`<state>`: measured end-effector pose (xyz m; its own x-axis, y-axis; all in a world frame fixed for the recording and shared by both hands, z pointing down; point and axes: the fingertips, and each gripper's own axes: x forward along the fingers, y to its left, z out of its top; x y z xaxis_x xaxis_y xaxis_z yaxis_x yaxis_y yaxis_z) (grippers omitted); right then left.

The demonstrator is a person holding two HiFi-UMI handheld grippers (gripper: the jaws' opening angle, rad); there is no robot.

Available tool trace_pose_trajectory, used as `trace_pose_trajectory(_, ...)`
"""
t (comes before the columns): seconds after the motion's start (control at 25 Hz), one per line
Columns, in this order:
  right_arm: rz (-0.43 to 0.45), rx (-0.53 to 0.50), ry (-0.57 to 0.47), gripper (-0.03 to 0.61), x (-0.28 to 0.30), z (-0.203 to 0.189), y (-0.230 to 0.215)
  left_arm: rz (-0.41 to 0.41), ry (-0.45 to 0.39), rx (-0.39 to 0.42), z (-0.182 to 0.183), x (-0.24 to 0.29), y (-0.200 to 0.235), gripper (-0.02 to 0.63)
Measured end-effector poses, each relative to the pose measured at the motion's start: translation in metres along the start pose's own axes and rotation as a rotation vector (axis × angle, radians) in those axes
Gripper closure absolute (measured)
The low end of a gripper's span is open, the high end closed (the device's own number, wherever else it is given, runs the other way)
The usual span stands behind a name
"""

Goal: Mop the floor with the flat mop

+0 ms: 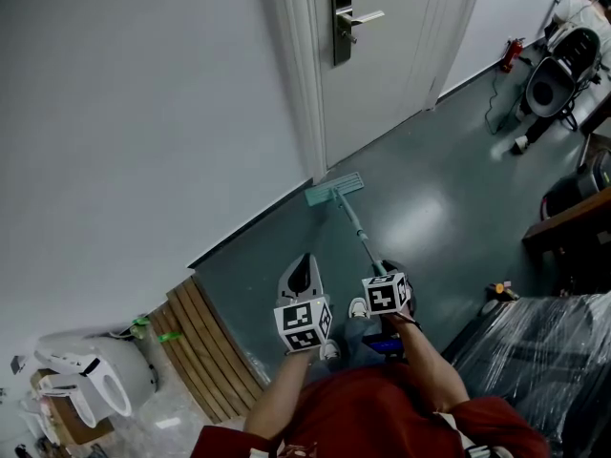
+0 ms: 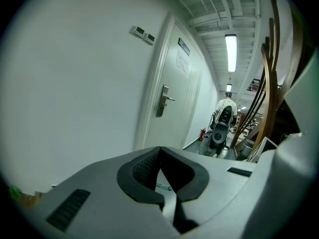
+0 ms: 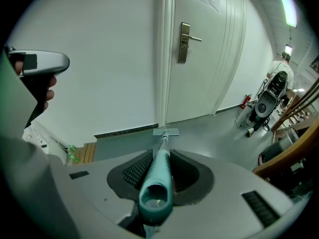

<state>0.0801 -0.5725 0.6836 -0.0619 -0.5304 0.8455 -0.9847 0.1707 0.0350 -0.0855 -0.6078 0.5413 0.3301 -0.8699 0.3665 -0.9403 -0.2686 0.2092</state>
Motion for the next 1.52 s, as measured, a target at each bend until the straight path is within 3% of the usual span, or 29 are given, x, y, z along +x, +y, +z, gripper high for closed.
trace_pose_trajectory(0.8,-0.011,0.008,-0.010,0.460,-0.023,-0.028,0.022,-0.019,-0.026,0.013,-0.008,-0.053,0.002,0.598)
trace_pose_trajectory(1.52,-0.057,0.019,-0.020,0.460,-0.097,-0.110,0.066,-0.107,-0.051,0.011,-0.042,-0.156,-0.014,0.598)
